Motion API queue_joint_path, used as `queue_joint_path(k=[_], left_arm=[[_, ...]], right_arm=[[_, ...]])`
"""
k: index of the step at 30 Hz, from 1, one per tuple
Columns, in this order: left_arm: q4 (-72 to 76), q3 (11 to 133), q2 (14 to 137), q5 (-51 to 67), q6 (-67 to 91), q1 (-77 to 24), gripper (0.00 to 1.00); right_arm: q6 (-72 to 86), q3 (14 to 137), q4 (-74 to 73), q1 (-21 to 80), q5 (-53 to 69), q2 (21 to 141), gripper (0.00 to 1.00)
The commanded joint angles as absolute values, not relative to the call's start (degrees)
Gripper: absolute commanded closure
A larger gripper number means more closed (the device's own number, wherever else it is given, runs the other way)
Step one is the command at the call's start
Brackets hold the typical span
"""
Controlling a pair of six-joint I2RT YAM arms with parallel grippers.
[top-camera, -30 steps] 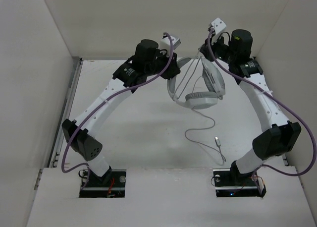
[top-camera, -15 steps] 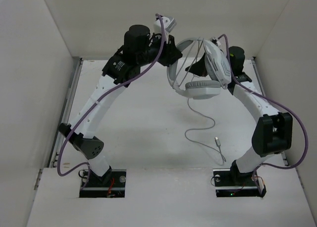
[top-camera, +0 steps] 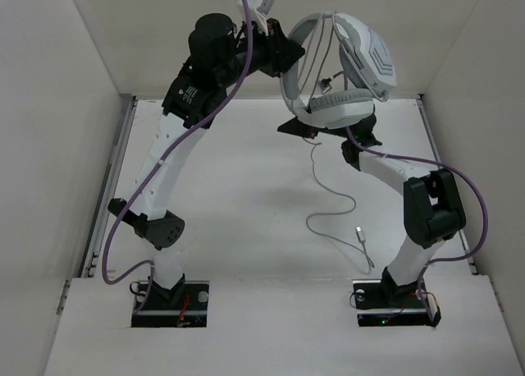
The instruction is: Wrap the headphones
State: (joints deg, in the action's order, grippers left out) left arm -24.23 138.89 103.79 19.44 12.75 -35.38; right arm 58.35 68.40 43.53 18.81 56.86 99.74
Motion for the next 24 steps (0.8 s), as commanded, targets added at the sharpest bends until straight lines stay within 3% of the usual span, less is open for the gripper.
queue_joint_path(k=[1,11,24], left_arm=[[-14.86,142.91,103.01,16.1,16.7,-33.8,0.98],[-9.94,148.97,108.01,2.74,12.66,-27.03,0.98],[-4.66,148.19,109.95,-14.23,4.4,-25.88,0.98]], right_arm=[[62.58,65.58,52.2,21.74,58.01,100.11,0.65],[61.08,59.51,51.86,24.65,57.83,97.74,0.62],[58.02,56.87,48.61,30.89,58.8,93.96,0.65]])
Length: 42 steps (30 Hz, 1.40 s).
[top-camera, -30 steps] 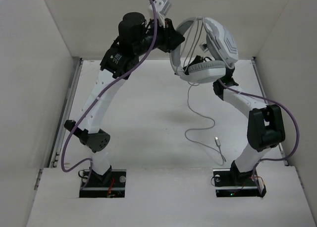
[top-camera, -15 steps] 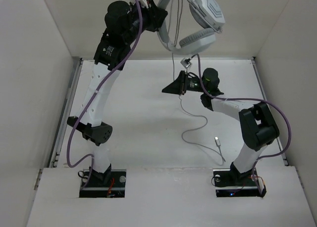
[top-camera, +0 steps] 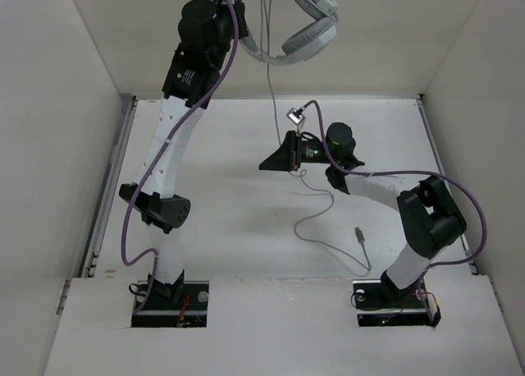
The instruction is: Wrap the headphones
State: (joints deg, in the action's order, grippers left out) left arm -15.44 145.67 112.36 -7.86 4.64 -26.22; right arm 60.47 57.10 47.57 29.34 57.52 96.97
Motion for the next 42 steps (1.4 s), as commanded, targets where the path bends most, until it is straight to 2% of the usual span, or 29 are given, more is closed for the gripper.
queue_joint_path(k=[1,8,14,18,26,34,42], left_arm=[[-4.31,147.75,109.95,-15.2,4.05,-25.88,0.98],[0.25,144.32,109.78,-22.66,-2.45,-25.88,0.98],[7.11,135.81,109.25,-28.03,-10.53,-26.85,0.98],[12.28,125.02,108.2,-30.93,-15.29,-28.08,0.99],[15.38,119.54,110.48,-32.17,-18.72,-29.4,0.99],[13.63,108.64,106.62,-29.8,-19.34,-31.06,0.98],[4.84,100.91,101.17,-24.27,-18.02,-36.42,0.98]], right_arm=[[57.14,56.95,47.73,31.41,59.15,93.69,0.67],[54.49,58.18,45.35,32.82,61.34,91.94,0.82],[53.88,63.0,41.85,33.88,64.42,90.79,0.83],[51.78,69.94,35.1,33.53,66.79,89.83,0.86],[48.96,75.49,29.45,33.18,68.81,87.2,0.9],[44.92,80.77,22.25,23.43,71.8,84.2,0.89],[30.96,83.66,6.0,15.08,72.34,83.41,0.89]])
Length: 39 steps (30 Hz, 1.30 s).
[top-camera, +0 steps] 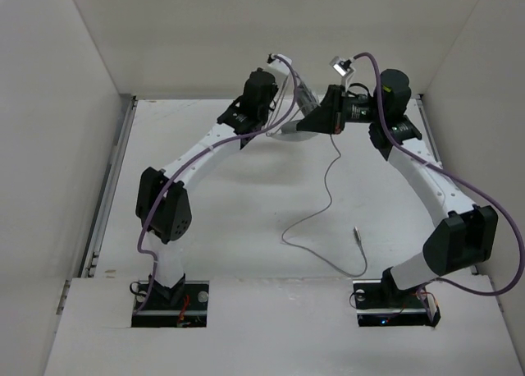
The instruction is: Wrap the headphones
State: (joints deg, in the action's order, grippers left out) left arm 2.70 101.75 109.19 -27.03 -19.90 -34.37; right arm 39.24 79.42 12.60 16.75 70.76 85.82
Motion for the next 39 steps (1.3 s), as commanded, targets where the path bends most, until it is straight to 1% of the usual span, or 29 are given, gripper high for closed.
queue_joint_path(k=[1,7,11,14,18,21,25,28,39], left_arm=[[3.7,100.29,100.55,-23.47,-17.76,-37.12,0.98],[-3.59,99.05,98.35,-18.64,-14.77,-40.29,0.98],[-6.15,98.96,97.47,-16.27,-14.33,-40.56,0.98],[-7.38,98.53,96.6,-15.38,-13.97,-40.03,0.98],[-9.05,96.95,95.28,-14.24,-13.62,-39.68,0.98],[-9.66,95.98,94.31,-13.1,-13.27,-39.68,0.98],[-11.86,96.41,93.87,-10.03,-12.39,-40.12,0.98],[-13.44,97.2,93.87,-7.65,-11.34,-41.0,0.98],[-18.63,98.35,93.43,0.52,-9.41,-43.72,0.99]], right_arm=[[28.59,84.37,3.28,14.55,71.9,83.58,0.89],[9.35,90.08,-16.14,13.14,66.37,85.51,0.9],[-6.46,95.17,-29.67,13.14,57.95,86.83,0.91],[-14.22,98.25,-35.23,12.88,51.52,87.54,0.92],[-16.26,100.45,-34.37,9.72,45.89,86.92,0.92],[-16.43,100.64,-31.13,7.78,40.71,86.22,0.93],[-16.61,99.58,-25.68,7.07,32.19,85.52,0.93],[-17.66,99.14,-22.68,7.34,27.96,85.34,0.93],[-21.27,100.99,-18.99,9.62,22.41,88.06,0.91]])
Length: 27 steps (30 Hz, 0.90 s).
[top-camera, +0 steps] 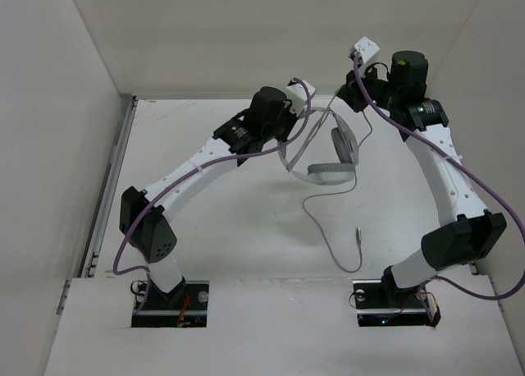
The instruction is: Wrap the headphones
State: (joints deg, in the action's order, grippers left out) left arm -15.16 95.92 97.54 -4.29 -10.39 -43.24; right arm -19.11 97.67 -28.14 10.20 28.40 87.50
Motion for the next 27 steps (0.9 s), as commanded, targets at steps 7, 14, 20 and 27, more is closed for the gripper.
queue_joint_path(k=[7,14,20,27], left_arm=[[-19.6,101.69,92.99,3.34,-6.95,-42.85,1.0],[-20.65,104.41,93.16,5.45,-5.54,-42.84,1.0],[-21.44,108.62,94.22,7.2,-3.87,-42.5,1.0],[-23.2,116.53,95.62,11.15,-0.27,-41.79,1.0]], right_arm=[[-20.3,97.74,-17.23,8.66,22.41,88.86,0.91],[-17.85,94.92,-15.56,6.72,23.64,88.33,0.91],[-14.25,93.96,-14.24,4.88,25.48,89.21,0.91],[-3.45,90.27,-10.29,2.33,35.75,91.23,0.86]])
